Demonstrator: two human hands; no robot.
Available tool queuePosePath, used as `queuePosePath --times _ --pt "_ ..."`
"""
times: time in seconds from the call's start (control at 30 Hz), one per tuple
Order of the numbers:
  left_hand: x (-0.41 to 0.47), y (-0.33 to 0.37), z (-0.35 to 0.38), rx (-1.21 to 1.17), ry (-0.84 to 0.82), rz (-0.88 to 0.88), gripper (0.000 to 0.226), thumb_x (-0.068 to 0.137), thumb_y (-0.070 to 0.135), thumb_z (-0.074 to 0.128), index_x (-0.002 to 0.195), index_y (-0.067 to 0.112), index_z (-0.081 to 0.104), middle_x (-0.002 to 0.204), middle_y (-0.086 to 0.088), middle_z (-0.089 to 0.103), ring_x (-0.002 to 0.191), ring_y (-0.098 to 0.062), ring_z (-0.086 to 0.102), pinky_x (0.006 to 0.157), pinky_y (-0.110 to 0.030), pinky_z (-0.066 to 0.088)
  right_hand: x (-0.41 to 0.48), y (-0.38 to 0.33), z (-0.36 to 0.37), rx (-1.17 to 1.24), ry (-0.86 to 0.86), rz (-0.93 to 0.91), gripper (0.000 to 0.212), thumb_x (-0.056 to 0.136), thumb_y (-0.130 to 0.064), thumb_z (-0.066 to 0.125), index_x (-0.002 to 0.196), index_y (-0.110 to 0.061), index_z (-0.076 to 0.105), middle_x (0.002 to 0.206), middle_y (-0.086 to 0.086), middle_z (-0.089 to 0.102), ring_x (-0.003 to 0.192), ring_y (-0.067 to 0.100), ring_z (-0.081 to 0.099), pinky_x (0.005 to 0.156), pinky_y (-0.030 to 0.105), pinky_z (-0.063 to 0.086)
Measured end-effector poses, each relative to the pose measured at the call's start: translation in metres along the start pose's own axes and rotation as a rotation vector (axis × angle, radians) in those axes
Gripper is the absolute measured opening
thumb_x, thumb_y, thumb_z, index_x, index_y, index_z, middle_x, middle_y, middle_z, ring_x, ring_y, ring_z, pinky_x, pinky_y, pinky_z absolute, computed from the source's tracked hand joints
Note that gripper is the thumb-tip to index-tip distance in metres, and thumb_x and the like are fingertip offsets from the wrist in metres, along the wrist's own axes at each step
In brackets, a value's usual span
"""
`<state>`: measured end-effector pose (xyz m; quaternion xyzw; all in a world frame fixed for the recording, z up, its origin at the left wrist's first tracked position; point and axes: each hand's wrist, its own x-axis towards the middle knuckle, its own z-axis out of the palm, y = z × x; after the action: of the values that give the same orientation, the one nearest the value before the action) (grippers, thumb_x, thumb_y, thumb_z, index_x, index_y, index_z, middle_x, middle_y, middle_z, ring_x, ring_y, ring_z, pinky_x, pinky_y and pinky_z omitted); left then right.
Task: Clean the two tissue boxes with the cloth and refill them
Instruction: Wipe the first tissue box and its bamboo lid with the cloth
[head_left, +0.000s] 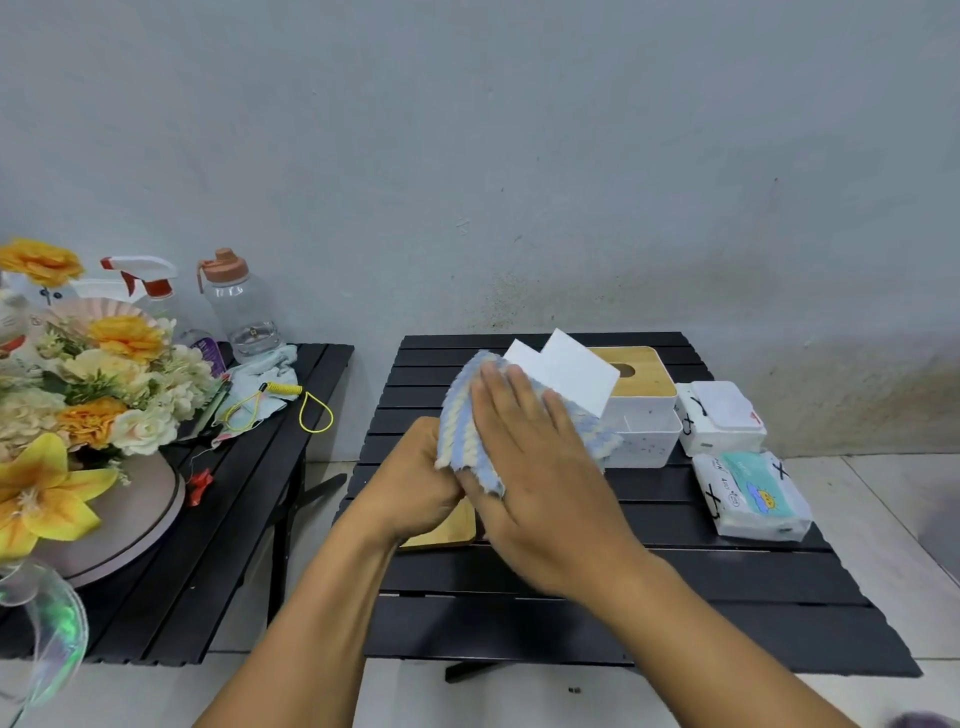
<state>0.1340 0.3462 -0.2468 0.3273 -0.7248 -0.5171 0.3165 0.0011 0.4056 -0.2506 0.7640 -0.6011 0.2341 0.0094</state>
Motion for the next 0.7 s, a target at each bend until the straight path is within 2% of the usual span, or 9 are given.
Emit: queuePosePath --times 0.07,0.17,0.23,0.3,0.43,0.5,0.6,0.67,0.7 --pt "0.000 0.004 -0.001 0.000 -0.032 -0.006 0.082 0.086 -0.031 0.040 0.039 0.034 0.060 0.040 0.020 0.043 0.039 0.005 0.037 0.046 -0.007 0.030 -0.001 0.015 0.000 0.004 0.038 -0.025 0.073 0.096 -0.052 0.016 0.160 -0.018 0.002 0.167 -0.007 -0.007 0.151 0.006 -0.015 0.122 0.031 -0.011" --pt "-0.001 0.002 -0.003 -0.015 -0.036 -0.062 0.081 0.080 -0.033 0.033 0.043 0.031 0.065 0.039 0.018 0.042 0.036 0.004 0.038 0.044 -0.007 0.028 0.011 0.045 -0.008 0.088 0.051 0.186 0.074 0.094 -0.059 0.009 0.159 -0.026 -0.004 0.164 -0.014 -0.014 0.148 0.000 -0.021 0.122 0.030 -0.013" --pt "-0.002 0.006 0.000 -0.006 -0.040 -0.064 0.080 0.080 -0.033 0.032 0.043 0.030 0.064 0.040 0.018 0.044 0.036 0.004 0.039 0.044 -0.007 0.029 0.015 0.045 -0.008 0.111 0.047 0.257 0.077 0.092 -0.061 0.007 0.159 -0.024 -0.007 0.164 -0.013 -0.016 0.147 0.000 -0.023 0.121 0.029 -0.016" --pt "-0.003 0.008 0.000 -0.045 -0.036 -0.048 0.081 0.082 -0.035 0.032 0.042 0.029 0.062 0.040 0.019 0.046 0.036 0.006 0.040 0.043 -0.005 0.031 0.011 0.026 -0.002 0.091 0.048 0.183 0.080 0.090 -0.060 0.005 0.159 -0.021 -0.005 0.165 -0.009 -0.016 0.148 0.004 -0.023 0.120 0.028 -0.018" --pt "-0.003 0.008 -0.002 -0.086 0.023 0.020 0.084 0.087 -0.031 0.040 0.042 0.036 0.062 0.043 0.020 0.048 0.041 0.006 0.041 0.048 -0.008 0.035 -0.004 0.007 0.008 -0.009 0.089 -0.069 0.073 0.095 -0.044 0.026 0.160 -0.015 0.009 0.167 -0.003 -0.001 0.153 0.012 -0.009 0.123 0.039 -0.004" --pt "-0.003 0.007 -0.001 -0.097 0.058 0.006 0.080 0.083 -0.034 0.036 0.047 0.032 0.065 0.043 0.019 0.048 0.040 0.005 0.039 0.047 -0.011 0.034 0.004 0.020 0.002 0.060 0.159 0.006 0.072 0.095 -0.048 0.024 0.160 -0.021 0.010 0.167 -0.010 0.000 0.152 0.007 -0.009 0.123 0.041 -0.006" --pt "-0.001 0.003 0.003 -0.122 0.069 -0.005 0.072 0.079 -0.031 0.036 0.047 0.026 0.064 0.043 0.019 0.045 0.037 0.005 0.038 0.044 -0.008 0.030 0.018 0.033 -0.013 0.367 0.208 0.277 0.071 0.092 -0.057 0.021 0.158 -0.032 0.013 0.164 -0.023 0.001 0.147 -0.006 -0.014 0.123 0.042 -0.011" --pt "0.000 0.003 0.006 -0.128 0.090 0.008 0.047 0.075 -0.011 0.048 0.045 0.024 0.056 0.047 0.017 0.039 0.040 0.001 0.031 0.045 -0.011 0.028 0.021 0.029 -0.018 0.537 0.226 0.354 0.068 0.092 -0.051 0.027 0.156 -0.033 0.018 0.163 -0.024 0.007 0.147 -0.010 -0.010 0.125 0.041 -0.002" --pt "0.001 0.003 0.007 -0.137 0.116 0.018 0.034 0.071 -0.001 0.050 0.046 0.022 0.051 0.050 0.013 0.037 0.043 0.000 0.029 0.045 -0.015 0.027 0.021 0.025 -0.019 0.545 0.228 0.352 0.067 0.092 -0.049 0.027 0.156 -0.032 0.020 0.163 -0.024 0.008 0.147 -0.010 -0.008 0.125 0.041 0.001"
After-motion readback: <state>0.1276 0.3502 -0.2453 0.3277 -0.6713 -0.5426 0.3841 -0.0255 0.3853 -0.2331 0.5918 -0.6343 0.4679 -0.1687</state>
